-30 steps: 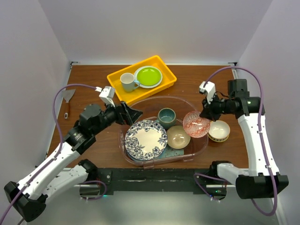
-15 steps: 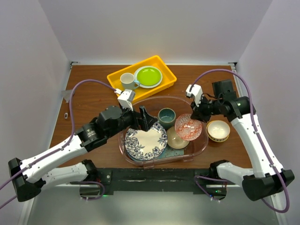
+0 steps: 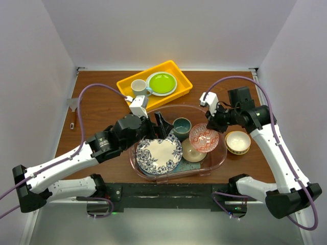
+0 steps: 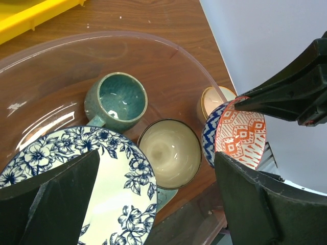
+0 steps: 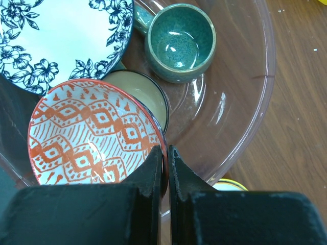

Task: Place the mixed dishes into the plastic bin
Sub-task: Pick up the bowl from the center of the board.

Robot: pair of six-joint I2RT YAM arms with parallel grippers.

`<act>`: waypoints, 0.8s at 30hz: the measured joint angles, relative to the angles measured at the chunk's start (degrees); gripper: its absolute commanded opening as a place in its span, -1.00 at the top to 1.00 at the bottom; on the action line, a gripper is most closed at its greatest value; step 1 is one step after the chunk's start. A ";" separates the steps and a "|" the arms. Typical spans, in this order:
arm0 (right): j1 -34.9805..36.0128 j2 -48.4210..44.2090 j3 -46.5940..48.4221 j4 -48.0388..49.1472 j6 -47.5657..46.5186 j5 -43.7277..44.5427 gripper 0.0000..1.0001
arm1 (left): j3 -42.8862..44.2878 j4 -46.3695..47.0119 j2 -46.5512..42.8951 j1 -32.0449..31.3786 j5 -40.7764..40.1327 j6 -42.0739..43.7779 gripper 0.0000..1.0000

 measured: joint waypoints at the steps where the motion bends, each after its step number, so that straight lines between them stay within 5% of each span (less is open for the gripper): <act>1: 0.09 0.02 -0.02 0.07 0.07 0.13 1.00 | 0.31 -0.48 0.31 -0.33 -0.70 -0.59 -1.00; 24: 0.68 0.42 -0.55 0.72 1.14 1.73 1.00 | 3.34 -3.63 3.98 -6.23 -7.65 -4.07 -1.00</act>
